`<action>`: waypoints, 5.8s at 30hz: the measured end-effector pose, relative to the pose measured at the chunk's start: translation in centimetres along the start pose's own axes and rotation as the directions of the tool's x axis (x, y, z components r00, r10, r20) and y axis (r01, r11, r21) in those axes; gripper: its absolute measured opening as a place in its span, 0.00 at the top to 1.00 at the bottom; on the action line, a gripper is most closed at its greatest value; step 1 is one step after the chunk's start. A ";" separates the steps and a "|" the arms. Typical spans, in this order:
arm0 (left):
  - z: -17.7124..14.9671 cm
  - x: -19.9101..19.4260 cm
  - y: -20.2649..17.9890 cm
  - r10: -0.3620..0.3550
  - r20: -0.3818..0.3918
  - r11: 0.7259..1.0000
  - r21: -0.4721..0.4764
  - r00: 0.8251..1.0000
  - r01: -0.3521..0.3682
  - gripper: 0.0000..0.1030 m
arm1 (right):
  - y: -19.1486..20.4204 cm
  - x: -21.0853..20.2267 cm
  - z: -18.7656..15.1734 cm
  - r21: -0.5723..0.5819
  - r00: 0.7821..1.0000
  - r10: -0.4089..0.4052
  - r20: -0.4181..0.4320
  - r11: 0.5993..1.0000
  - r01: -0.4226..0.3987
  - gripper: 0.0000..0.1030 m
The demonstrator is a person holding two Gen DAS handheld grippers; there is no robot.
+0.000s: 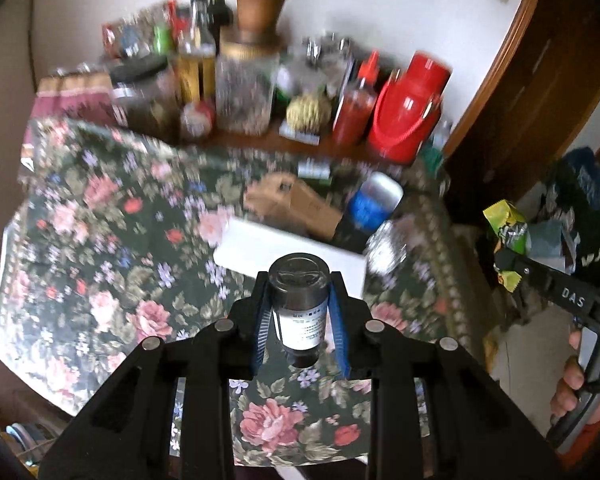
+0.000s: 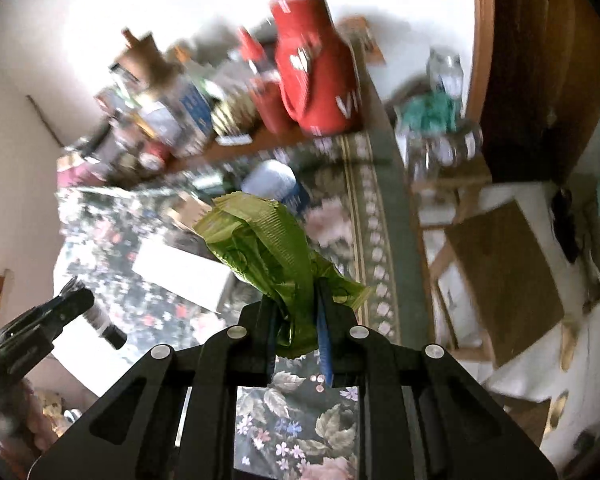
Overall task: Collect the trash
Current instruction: 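Lift the bottle and green wrapper and carry them down to the bucket, then open the right tool to drop the green wrapper into the bucket, then open the left tool to drop the small dark bottle into the bucket, then raise both open tools from the bucket back toward the table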
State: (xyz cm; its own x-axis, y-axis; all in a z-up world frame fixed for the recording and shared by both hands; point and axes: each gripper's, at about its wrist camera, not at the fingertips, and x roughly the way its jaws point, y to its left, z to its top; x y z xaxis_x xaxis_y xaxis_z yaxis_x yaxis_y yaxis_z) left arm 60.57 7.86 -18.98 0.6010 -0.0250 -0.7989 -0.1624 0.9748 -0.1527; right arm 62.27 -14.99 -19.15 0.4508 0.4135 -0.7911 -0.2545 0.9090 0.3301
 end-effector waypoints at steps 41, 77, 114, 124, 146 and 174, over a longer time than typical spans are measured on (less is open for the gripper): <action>-18.6 -25.7 9.8 -0.187 0.217 0.969 0.200 0.958 0.144 0.74 | 18.3 -18.0 -22.6 -0.029 0.964 0.008 0.267 1.000 0.000 0.85; -42.5 16.1 14.9 -0.081 -0.325 0.995 -0.086 0.942 0.056 0.73 | 3.8 21.6 -39.3 -0.045 0.956 -0.048 -0.291 0.998 0.037 0.85; -49.6 28.0 12.2 -0.094 -0.501 0.994 -0.002 0.860 0.108 0.57 | -1.5 30.3 -43.7 -0.039 0.915 -0.037 -0.403 0.999 0.024 0.45; -42.1 17.5 11.0 -0.056 -0.416 0.993 0.070 0.908 0.093 0.57 | 2.0 21.8 -39.0 -0.052 0.936 -0.036 -0.349 0.998 0.019 0.46; -24.1 -14.3 10.9 -0.092 -0.036 0.981 0.165 0.995 0.097 0.57 | 15.5 -7.6 -26.8 -0.074 0.998 -0.034 0.043 0.997 0.037 0.45; -15.3 -30.4 10.2 -0.184 0.317 0.965 0.238 0.930 0.110 0.09 | 21.3 -25.6 -21.2 -0.029 0.860 -0.156 0.486 0.981 0.194 0.27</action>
State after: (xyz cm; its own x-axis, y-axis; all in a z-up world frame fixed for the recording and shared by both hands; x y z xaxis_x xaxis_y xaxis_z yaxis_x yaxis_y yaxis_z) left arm 28.67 15.17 -5.12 0.8370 -0.1325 -0.5310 0.0956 0.9907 -0.0965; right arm 27.20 -7.35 -2.77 0.8433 0.2392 -0.4813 -0.1867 0.9701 0.1552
